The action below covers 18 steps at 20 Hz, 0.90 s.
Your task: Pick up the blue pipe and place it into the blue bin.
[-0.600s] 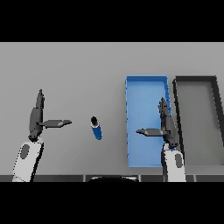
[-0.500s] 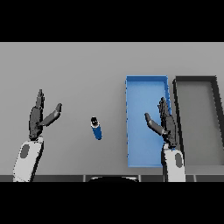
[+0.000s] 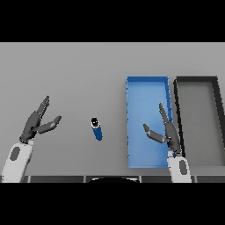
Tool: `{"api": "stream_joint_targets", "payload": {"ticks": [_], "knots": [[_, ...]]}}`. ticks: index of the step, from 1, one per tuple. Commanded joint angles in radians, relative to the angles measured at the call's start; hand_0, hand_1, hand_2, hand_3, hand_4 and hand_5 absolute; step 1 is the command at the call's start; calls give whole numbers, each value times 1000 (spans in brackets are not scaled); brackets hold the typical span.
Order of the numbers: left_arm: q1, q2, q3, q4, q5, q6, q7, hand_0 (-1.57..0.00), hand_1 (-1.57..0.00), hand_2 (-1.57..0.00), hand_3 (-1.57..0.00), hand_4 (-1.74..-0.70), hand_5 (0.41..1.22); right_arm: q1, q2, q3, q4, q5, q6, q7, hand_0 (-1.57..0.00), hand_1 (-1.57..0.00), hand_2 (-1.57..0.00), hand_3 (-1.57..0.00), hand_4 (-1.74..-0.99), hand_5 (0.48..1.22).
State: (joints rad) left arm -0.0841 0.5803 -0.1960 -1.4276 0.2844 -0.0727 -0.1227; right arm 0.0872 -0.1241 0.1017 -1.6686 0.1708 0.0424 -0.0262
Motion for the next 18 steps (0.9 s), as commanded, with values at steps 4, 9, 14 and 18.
{"api": "stream_joint_targets", "payload": {"ticks": [4,9,14,18], "knots": [[24,53,-32,-40,-5,-91,-36,1,1,1,1,-1164,598,9,-17,0,-12,-10,21,1,1,1,1,1,-1227,594],[54,73,-127,-144,-18,-184,25,1,1,1,1,-1182,544,-18,-20,0,11,-9,27,-29,1,1,1,1,-1242,618],[40,19,-219,-190,-58,-204,82,1,1,1,1,-1205,502,-4,-14,3,-1,-24,39,-26,1,1,1,1,-1283,642],[22,-54,-271,-165,-123,-179,67,1,1,1,1,-1207,479,-7,-21,-7,-5,-19,29,-16,1,1,1,1,-1294,653]]}}
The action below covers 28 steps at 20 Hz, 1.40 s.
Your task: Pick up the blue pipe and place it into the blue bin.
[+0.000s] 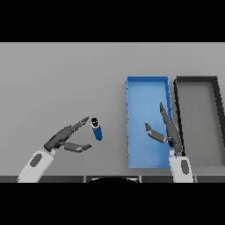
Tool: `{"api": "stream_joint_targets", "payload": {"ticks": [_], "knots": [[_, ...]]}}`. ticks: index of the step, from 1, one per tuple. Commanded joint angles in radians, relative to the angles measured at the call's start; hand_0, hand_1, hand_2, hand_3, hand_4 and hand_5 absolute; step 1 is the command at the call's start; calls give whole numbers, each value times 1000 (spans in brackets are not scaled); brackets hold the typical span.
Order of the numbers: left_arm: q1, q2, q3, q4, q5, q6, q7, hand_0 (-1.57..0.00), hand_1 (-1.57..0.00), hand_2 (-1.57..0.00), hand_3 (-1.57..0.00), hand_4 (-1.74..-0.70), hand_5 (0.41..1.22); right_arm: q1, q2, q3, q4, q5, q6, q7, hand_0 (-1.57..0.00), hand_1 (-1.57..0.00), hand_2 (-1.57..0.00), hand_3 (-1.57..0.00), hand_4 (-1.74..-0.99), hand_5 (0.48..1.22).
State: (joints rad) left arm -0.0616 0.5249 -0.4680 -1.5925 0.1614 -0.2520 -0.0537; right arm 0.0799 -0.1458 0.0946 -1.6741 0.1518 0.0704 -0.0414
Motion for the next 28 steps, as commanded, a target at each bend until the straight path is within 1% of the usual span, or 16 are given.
{"api": "stream_joint_targets", "payload": {"ticks": [1,5,8,10,11,12,15,17,18,19,20,21,22,25,26,28], "knots": [[-10,-25,-12,15,-18,8,-14,1,1,1,1,-1210,483,8,12,8,-5,0,-1,-1,1,1,1,1,-1296,651],[-39,-110,-41,65,-73,59,-22,1,1,1,1,-1230,502,1,8,4,14,-7,11,11,1,1,1,1,-1309,651],[-82,-169,-47,137,-88,71,-27,1,1,1,1,-1220,502,24,-1,-1,-16,-19,17,-16,1,1,1,1,-1320,655],[-96,-194,-58,159,-110,82,-53,1,1,1,1,-1195,496,25,-5,-6,-14,-15,13,-7,1,1,1,1,-1320,659],[-110,-203,-63,181,-132,94,-51,1,1,1,1,-1177,492,18,3,-3,-8,-16,11,15,1,1,1,1,-1324,662],[-111,-215,-72,196,-149,102,-64,1,1,1,1,-1162,490,28,1,-1,-10,-17,16,2,1,1,1,1,-1326,665],[-153,-275,-67,241,-117,89,-41,1,1,1,1,-1190,512,32,-1,2,-20,-9,13,10,1,1,1,1,-1319,664],[-157,-290,-54,266,-85,66,-59,1,1,-79,-69,-1240,566,28,4,1,-20,-11,9,1,1,1,1,1,-1322,664],[-156,-298,-52,265,-78,66,-73,-3,-89,-208,-197,-1275,607,24,6,4,-14,-7,8,1,1,1,1,1,-1320,664],[-149,-319,-56,267,-62,62,-61,-93,-246,-390,-472,-1306,730,31,2,1,-23,-11,11,-3,1,1,1,1,-1319,663],[-140,-328,-48,271,-49,65,-70,-340,-501,-626,-692,-1389,828,37,1,3,-12,-9,14,-13,1,1,1,1,-1322,666],[-140,-333,-44,268,-39,67,-65,-586,-715,-815,-840,-1455,906,21,-5,-3,-13,-7,11,5,1,1,1,1,-1319,666],[-137,-343,-49,260,-37,69,-67,-783,-886,-966,-979,-1509,969,32,0,5,-12,1,9,-7,1,1,1,1,-1313,665],[-125,-333,-65,247,-49,65,-82,-1168,-1220,-1261,-1250,-1617,1092,32,0,8,-12,7,7,-2,1,1,1,1,-1307,666],[-115,-322,-73,233,-63,73,-98,-1248,-1290,-1323,-1306,-1639,1118,28,-4,4,-20,3,7,8,1,1,1,1,-1302,666],[-124,-338,-73,235,-65,86,-89,-1364,-1391,-1412,-1381,-1670,1155,22,-11,-2,-2,6,8,9,1,1,1,1,-1288,664]]}}
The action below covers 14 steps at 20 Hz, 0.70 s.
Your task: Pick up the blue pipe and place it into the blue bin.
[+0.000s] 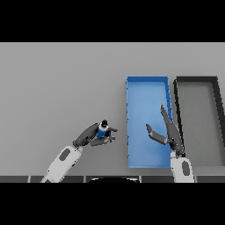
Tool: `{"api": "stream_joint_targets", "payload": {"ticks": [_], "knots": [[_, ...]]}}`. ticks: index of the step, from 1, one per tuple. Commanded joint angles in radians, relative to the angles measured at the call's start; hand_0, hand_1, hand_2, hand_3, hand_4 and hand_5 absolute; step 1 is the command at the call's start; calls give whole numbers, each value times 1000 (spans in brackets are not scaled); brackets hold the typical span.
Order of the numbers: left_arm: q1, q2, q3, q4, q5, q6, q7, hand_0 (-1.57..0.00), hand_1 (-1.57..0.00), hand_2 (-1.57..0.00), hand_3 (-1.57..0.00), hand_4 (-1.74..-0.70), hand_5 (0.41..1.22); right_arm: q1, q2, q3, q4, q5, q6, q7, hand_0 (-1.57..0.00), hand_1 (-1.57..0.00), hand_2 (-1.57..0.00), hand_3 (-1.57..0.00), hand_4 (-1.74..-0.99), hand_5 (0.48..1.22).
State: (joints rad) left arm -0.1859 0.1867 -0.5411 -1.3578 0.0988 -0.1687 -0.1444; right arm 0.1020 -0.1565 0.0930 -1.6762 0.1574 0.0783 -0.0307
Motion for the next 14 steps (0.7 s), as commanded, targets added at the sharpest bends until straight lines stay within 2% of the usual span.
{"api": "stream_joint_targets", "payload": {"ticks": [1,6,8,14], "knots": [[-2,-5,-7,-9,-5,1,-6,-1406,-1427,-1444,-1404,-1681,1168,-2,11,14,-3,14,-6,-6,1,1,1,1,-1281,663],[-32,-22,-3,-102,25,4,-40,-1517,-1524,-1529,-1447,-1714,1204,-10,7,5,1,1,0,-22,1,1,1,1,-1280,663],[-57,-32,-8,-131,38,-5,-16,-1536,-1541,-1544,-1450,-1719,1210,-16,2,11,0,23,-8,1,1,1,1,1,-1277,673],[-92,-38,-25,-224,57,-3,95,-1562,-1563,-1564,-1444,-1726,1218,-10,-12,-1,16,19,-1,-33,1,1,1,1,-1271,687]]}}
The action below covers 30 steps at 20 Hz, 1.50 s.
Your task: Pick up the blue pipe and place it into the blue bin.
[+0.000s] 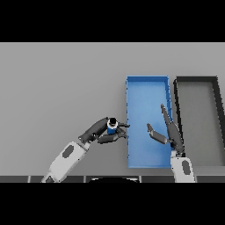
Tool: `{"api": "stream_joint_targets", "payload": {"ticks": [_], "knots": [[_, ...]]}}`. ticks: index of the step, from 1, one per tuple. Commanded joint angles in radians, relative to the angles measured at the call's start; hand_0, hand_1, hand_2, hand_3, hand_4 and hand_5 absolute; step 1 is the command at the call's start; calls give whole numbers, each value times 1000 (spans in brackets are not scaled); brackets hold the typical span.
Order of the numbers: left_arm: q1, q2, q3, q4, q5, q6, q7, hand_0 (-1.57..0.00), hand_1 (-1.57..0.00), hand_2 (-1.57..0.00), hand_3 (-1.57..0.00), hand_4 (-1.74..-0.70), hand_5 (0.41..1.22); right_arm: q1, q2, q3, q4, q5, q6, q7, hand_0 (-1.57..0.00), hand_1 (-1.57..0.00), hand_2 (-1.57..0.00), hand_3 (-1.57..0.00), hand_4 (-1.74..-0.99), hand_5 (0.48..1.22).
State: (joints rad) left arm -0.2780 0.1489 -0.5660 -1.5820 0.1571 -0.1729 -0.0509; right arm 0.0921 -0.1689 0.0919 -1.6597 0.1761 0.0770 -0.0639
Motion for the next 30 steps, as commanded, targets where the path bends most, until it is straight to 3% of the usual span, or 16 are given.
{"api": "stream_joint_targets", "payload": {"ticks": [1,3,9,11,14,16,20,24,27,30], "knots": [[9,4,-6,-12,-6,4,4,-1564,-1565,-1565,-1443,-1727,1219,1,4,1,0,-9,6,-12,1,1,1,1,-1273,688],[-9,-3,-6,-3,-11,5,50,-1566,-1567,-1567,-1440,-1728,1219,-29,-4,-1,21,-21,27,0,1,1,1,1,-1271,688],[1,-6,3,-6,-44,-4,59,-1570,-1570,-1570,-1442,-1730,1220,-130,-50,-9,113,-72,131,1,1,1,1,1,-1243,687],[21,0,2,-20,-45,-20,42,-1570,-1570,-1570,-1440,-1730,1220,-143,-49,-5,111,-86,149,-26,1,1,1,1,-1213,684],[21,-13,12,-12,-50,-25,45,-1571,-1571,-1571,-1441,-1731,1221,-164,-69,-36,79,-281,298,-29,1,1,1,1,-1231,620],[28,-14,12,-19,-53,-35,45,-1571,-1571,-1571,-1442,-1731,1221,-212,-98,-48,40,-411,368,62,1,1,1,1,-1254,554],[12,-22,25,-20,-66,-44,46,-1571,-1571,-1571,-1444,-1731,1221,-285,-169,-8,-72,-650,497,217,1,1,1,1,-1326,507],[2,-37,33,6,-90,-54,57,-1571,-1571,-1571,-1442,-1730,1221,-388,-213,60,-137,-749,573,305,1,1,1,1,-1340,499],[19,-32,36,-17,-95,-67,51,-1571,-1571,-1571,-1440,-1730,1221,-464,-208,106,-163,-767,574,356,1,1,1,1,-1328,486],[33,-39,31,-29,-96,-84,57,-1571,-1571,-1571,-1439,-1730,1221,-518,-179,145,-156,-742,605,357,1,1,1,1,-1318,490]]}}
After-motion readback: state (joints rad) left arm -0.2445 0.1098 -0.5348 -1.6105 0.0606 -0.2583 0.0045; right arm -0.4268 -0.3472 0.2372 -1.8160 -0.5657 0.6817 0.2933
